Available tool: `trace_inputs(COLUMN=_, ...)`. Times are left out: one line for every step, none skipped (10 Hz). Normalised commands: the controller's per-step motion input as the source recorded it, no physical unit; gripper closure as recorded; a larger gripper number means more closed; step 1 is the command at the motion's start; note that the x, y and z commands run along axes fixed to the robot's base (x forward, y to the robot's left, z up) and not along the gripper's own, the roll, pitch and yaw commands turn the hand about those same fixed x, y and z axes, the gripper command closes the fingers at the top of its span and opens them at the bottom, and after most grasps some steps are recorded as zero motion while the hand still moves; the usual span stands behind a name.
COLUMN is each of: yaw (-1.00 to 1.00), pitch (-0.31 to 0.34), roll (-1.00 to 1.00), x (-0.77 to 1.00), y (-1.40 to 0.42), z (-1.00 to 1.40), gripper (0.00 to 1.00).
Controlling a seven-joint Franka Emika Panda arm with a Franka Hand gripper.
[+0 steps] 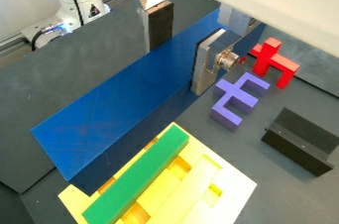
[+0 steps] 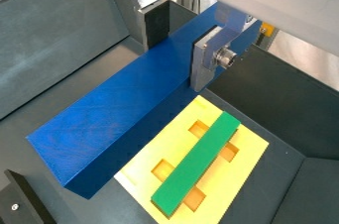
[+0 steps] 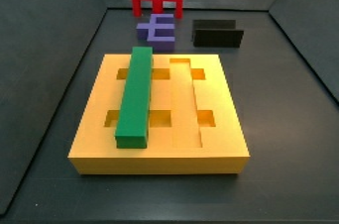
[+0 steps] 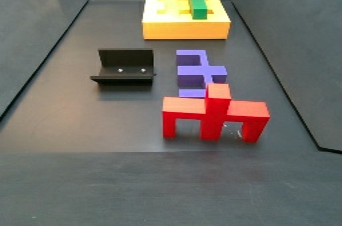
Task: Pick up the blue object. Move up. Move to above the board. Insert the blue object.
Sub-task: Insert the blue object.
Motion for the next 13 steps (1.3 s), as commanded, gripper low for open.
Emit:
trace_inputs(yaw=0.0, pitch=0.017, roll=-0.01, x=0.19, y=0.0, z=0.0, gripper=1.0)
trace_inputs(yaw=-0.06, pitch=0.171, roll=0.0, x=0.84, y=-0.09, z=-0.51, gripper=1.0)
trace_inputs(yaw=-0.03, pitch=0.13, roll=0.03, x=0.9, y=-0.23, z=-0.65, gripper=1.0)
trace_inputs(yaw=0.0, pitch=0.119, roll=0.11, x=0.89, y=-0.3, z=-0.77, gripper=1.0)
trace_inputs(yaw=0.0, pitch=0.05, roll=0.14, x=0.77, y=-0.33, z=-0.89, gripper=1.0)
trace_inputs(yaw=0.0, pitch=0.0, roll=0.19, x=0.73, y=-0.36, z=-0.87, gripper=1.0)
trace_inputs(yaw=0.0, pitch=0.0, roll=0.24, x=0.65, y=-0.27, z=-0.79, gripper=1.0)
trace_inputs(yaw=0.0, pitch=0.0, roll=0.24, x=0.46, y=-0.13, z=-0.78, gripper=1.0)
trace_inputs(yaw=0.0, pitch=-0.084, roll=0.17, x=0.35, y=-0.07, z=-0.82, gripper=1.0)
trace_inputs(yaw=0.02, pitch=-0.177, roll=0.01, x=0.22, y=0.0, z=-0.85, gripper=1.0)
trace_inputs(yaw=0.08, pitch=-0.244, roll=-0.04, x=0.04, y=0.0, z=-0.74, gripper=1.0)
trace_inputs(yaw=0.08, pitch=-0.261, roll=-0.05, x=0.01, y=0.0, z=-0.71, gripper=1.0)
trace_inputs(yaw=0.08, pitch=-0.274, roll=-0.04, x=0.0, y=0.0, z=-0.69, gripper=1.0)
